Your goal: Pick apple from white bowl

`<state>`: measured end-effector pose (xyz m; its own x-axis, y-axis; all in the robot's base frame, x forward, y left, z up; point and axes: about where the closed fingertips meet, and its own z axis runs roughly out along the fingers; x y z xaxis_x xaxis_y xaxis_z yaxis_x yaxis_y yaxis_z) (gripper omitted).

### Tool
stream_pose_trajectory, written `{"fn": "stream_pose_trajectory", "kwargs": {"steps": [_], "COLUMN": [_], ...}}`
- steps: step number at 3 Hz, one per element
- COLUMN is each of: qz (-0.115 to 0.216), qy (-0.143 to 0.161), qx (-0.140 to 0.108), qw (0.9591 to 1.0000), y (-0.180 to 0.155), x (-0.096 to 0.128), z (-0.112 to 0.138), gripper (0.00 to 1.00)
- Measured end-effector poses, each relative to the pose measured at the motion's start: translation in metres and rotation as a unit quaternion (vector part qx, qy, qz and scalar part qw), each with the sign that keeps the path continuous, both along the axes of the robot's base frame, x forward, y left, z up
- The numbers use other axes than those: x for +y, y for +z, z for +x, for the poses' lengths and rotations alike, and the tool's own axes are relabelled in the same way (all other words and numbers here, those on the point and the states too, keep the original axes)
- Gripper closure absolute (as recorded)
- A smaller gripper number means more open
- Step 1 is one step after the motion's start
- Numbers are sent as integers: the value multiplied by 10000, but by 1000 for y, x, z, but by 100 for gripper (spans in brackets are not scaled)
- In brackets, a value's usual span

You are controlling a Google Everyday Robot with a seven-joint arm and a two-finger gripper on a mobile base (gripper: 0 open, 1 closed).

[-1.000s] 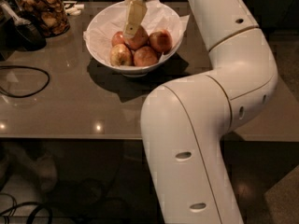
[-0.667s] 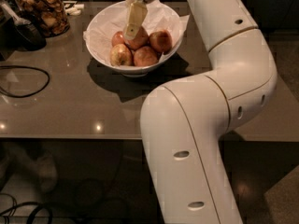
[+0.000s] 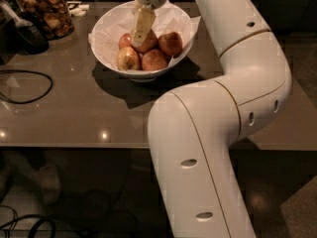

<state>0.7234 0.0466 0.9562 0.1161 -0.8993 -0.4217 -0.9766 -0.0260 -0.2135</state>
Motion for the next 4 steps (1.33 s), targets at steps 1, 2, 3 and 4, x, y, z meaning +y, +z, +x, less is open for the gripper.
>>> {"fn": "stream_pose_trajectory", "kwargs": {"steps": [1,2,3,4], "qz": [-19,-33,-23,-28], "qy": [52,81,17,-8], "qx": [67,109,220,315], "qw": [10000,9999,9998,9995], "y": [-6,-10,-19,-26], "x": [1,2,-5,-10], "z": [-1,-1,-1,-1], "gripper": [26,26,26,28]}}
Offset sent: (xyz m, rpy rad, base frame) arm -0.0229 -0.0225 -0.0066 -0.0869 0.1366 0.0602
